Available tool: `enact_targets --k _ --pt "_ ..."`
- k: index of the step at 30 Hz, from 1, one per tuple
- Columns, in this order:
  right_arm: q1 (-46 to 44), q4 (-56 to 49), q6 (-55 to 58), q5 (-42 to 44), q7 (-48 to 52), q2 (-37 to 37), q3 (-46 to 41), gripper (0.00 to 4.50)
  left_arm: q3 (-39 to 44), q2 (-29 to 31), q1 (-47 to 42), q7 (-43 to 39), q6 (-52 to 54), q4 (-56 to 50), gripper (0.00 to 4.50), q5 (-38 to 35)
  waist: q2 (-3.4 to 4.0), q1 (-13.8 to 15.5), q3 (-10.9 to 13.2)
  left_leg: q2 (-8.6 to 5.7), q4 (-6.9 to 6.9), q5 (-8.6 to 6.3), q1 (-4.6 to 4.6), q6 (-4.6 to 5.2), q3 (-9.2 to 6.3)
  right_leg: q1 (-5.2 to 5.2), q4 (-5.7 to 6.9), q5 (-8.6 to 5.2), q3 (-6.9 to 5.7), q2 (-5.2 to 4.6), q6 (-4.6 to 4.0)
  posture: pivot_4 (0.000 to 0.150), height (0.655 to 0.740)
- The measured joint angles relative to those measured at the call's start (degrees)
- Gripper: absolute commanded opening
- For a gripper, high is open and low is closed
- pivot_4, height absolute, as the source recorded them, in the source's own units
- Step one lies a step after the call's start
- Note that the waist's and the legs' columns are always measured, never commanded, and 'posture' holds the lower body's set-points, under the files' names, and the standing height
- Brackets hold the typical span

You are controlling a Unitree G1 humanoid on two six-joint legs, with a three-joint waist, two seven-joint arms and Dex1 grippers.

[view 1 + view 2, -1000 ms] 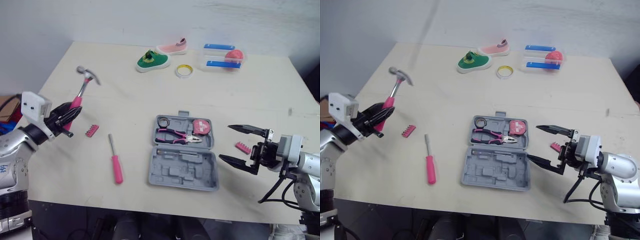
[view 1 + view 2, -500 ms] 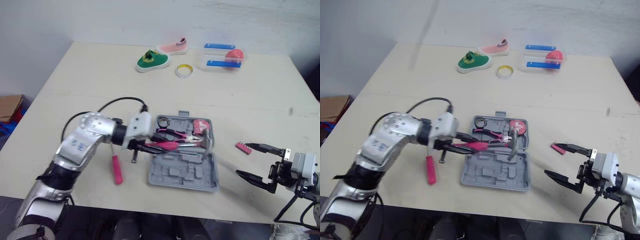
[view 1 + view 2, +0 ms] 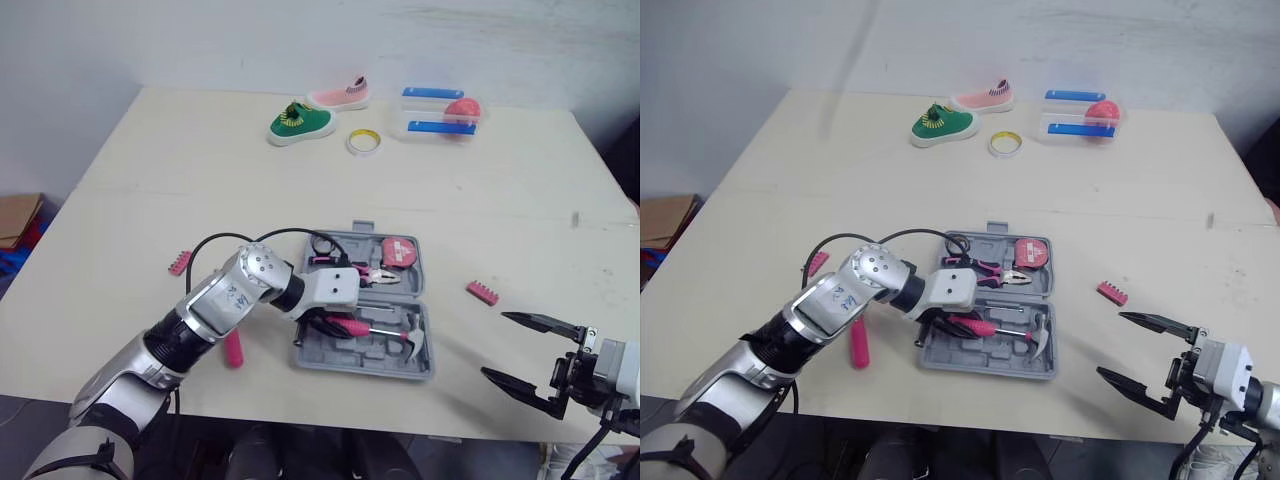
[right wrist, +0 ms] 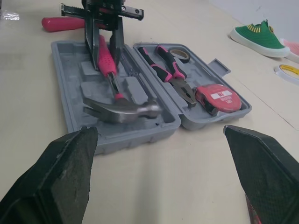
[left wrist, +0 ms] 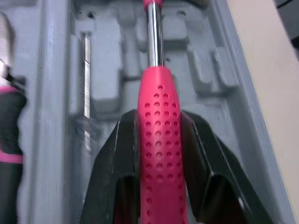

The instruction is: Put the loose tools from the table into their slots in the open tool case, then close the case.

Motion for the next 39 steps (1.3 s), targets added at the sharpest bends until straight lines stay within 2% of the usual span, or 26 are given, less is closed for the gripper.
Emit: enact_targets --k 6,8,9,14,15,18,21,24,29,30,39 --pt "0.3 -2.6 1.2 -0.1 -2.3 0.0 0.1 4.50 -0.1 0.0 -0.6 0.1 3.9 0.3 0.55 0.4 0.00 -0.1 0.0 0.04 0.08 0.00 -0.01 0.00 -0.03 0.00 0.10 0.00 -0.02 -0.05 -0.01 0.150 0.7400" --pt "0.2 -2.6 1.3 -0.3 -2.5 0.0 0.4 4.50 -0.1 0.6 -1.0 -0.5 4.5 0.1 1.58 0.4 0.00 -0.2 0.0 0.05 0.08 0.00 0.00 0.00 -0.02 0.00 0.10 0.00 -0.02 -0.04 -0.01 0.150 0.7400" --pt "0.0 -2.6 1.4 -0.4 -2.7 0.0 0.7 4.50 -0.1 0.6 -1.2 -0.7 4.8 0.1 1.88 0.4 0.00 -0.2 0.0 0.04 0.08 0.00 0.00 0.00 -0.02 -0.01 0.11 0.00 -0.02 -0.04 -0.01 0.150 0.7400" --pt "-0.8 -2.6 1.4 -0.5 -3.2 0.0 0.8 4.50 1.0 -0.8 -1.5 -1.1 2.8 -0.2 4.19 -0.4 0.00 0.0 0.0 0.02 0.18 -0.02 -0.03 0.03 -0.03 0.01 0.12 0.00 -0.03 -0.05 -0.01 0.150 0.7400" --pt "-0.8 -2.6 1.4 -0.5 -3.2 0.0 0.8 4.50 1.3 -0.9 -1.5 -1.5 2.1 -0.5 4.47 -0.8 0.00 0.0 0.0 0.02 0.19 -0.03 -0.05 0.03 -0.03 0.01 0.11 0.00 -0.03 -0.05 -0.01 0.150 0.7400" --pt "-1.4 -2.1 1.3 -0.5 -3.0 0.0 0.9 4.50 3.2 0.3 -1.5 -4.9 -3.0 -1.5 4.47 -2.8 0.00 0.0 0.0 0.04 0.19 -0.03 -0.05 0.02 -0.02 0.00 0.11 0.00 -0.04 -0.05 -0.01 0.150 0.7400" --pt "-1.9 -0.3 1.1 -0.6 -2.2 0.0 0.9 4.50 7.4 -1.1 -0.7 -6.6 -13.2 0.9 3.62 -4.8 0.01 -0.1 0.0 0.05 0.25 -0.03 -0.04 0.02 -0.03 0.02 0.13 0.00 -0.05 -0.06 -0.01 0.150 0.7400" --pt "-2.6 0.9 0.5 -1.1 -1.6 0.0 0.9 4.50 11.6 -5.3 1.4 -7.0 -23.7 6.3 2.28 -7.2 0.01 -0.1 0.0 0.03 0.32 -0.07 -0.05 0.09 -0.03 0.03 0.13 0.01 -0.05 -0.09 -0.01 0.150 0.7400" --pt "-2.6 2.5 -0.4 -1.2 -0.9 0.1 1.0 4.50 13.3 -7.5 6.6 -6.9 -30.5 13.8 0.17 -7.7 0.02 -0.2 0.0 0.06 0.31 -0.11 -0.06 0.06 -0.03 -0.01 0.12 0.01 -0.02 -0.05 0.00 0.150 0.7400" --pt "-2.6 2.6 -0.5 -1.3 -0.9 0.1 1.0 4.50 13.4 -7.5 7.1 -6.7 -30.9 14.7 0.04 -7.6 0.02 -0.2 0.0 0.06 0.32 -0.11 -0.06 0.06 -0.03 0.00 0.12 0.01 -0.02 -0.05 0.00 0.150 0.7400" --pt "-2.8 4.1 -1.6 -1.6 0.0 0.4 1.0 4.50 13.7 -8.7 9.7 -5.6 -31.7 17.1 0.04 -6.0 0.02 -0.2 0.0 0.05 0.34 -0.14 -0.06 0.09 -0.02 0.03 0.12 0.02 -0.03 -0.06 0.01 0.150 0.7400"
